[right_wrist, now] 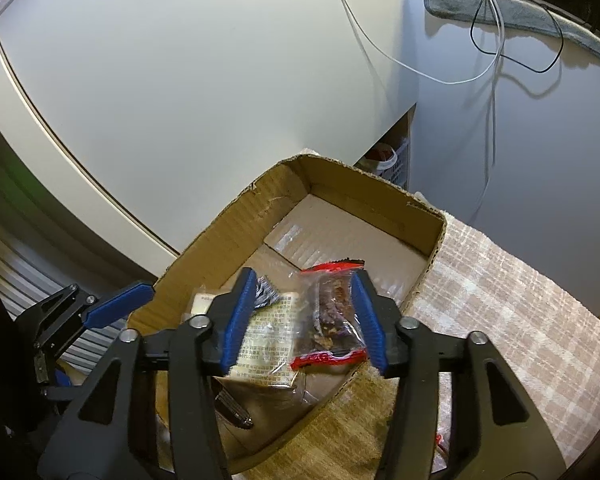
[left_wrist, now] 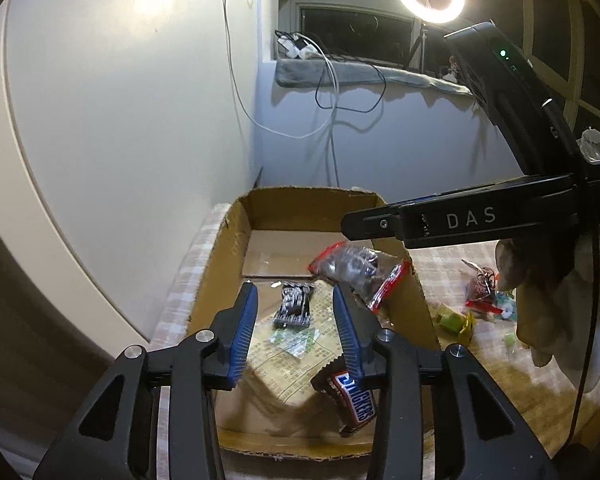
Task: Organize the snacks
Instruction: 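Carry the black candy and cookie bag into the box and release them, then grasp the green round candy with the left tool while the right tool grasps the brown egg snack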
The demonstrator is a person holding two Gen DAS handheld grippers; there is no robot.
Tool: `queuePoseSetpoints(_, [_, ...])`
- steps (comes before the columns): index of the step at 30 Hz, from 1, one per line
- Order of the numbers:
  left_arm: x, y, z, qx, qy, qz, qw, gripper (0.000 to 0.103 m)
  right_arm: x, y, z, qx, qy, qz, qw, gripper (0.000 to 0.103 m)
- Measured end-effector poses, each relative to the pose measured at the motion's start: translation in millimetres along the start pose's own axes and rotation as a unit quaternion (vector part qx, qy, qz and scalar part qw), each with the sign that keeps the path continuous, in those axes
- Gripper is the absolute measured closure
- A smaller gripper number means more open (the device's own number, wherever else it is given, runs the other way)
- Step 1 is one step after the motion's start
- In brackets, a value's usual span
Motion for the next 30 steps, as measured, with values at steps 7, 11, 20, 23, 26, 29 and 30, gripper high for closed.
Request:
queuePoseSetpoints(7, [24.1,5.4,-2.3,-0.018,0.029,-0.03,0.999,0.065,18.3,-1.7,-2.5,0.0,0.001,-0.014,1.0,0.046])
queuePoseSetpoints(11, [37.9,8.6,-6.4,-0.027,0.034,-0.046,0.998,0.065,29.2,-5.0,-2.5,0.003,0.002,-0.021,1.0,0.046])
queuePoseSetpoints(20, [50.1,10.4,-21.7,-0.036,0.022,-0.054,0.9976,0.063,55.6,-18.2,-6.3,0.013,-0.006,-0.037,0.999,0.046])
queuePoseSetpoints(23, [48.8,8.7,-30.7,-0.032,0.002,-0.048,0.9983,0.063,70.4,-26.1,-17.1,0.013,-0.013,-0.043,0.999,0.046])
queuePoseSetpoints(26, [46.9,4.9,-43.4,-0.028,-0.022,-0.04,0.9986,0.063,88.1,-36.0,-33.5,0.009,-0.023,-0.048,0.999,0.046])
queuePoseSetpoints(29, [42.4,0.9,-60.7,-0.031,-0.045,-0.031,0.998,0.062,104.9,-48.4,-55.1,0.001,-0.039,-0.053,0.998,0.043])
queuePoseSetpoints(30, [39.9,-0.8,-69.6,-0.034,-0.056,-0.027,0.9975,0.061,110.2,-52.7,-63.1,-0.002,-0.047,-0.054,0.997,0.041])
Point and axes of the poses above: each gripper's, at about its wrist camera, not at the fingertips, and x roughly against the way its jaws point, z to its left, y to its top, the point moved 8 cm from there along -x, roughly the way its jaws point, and after that the axes turned 5 degrees about -x, right-handed, at the moved point
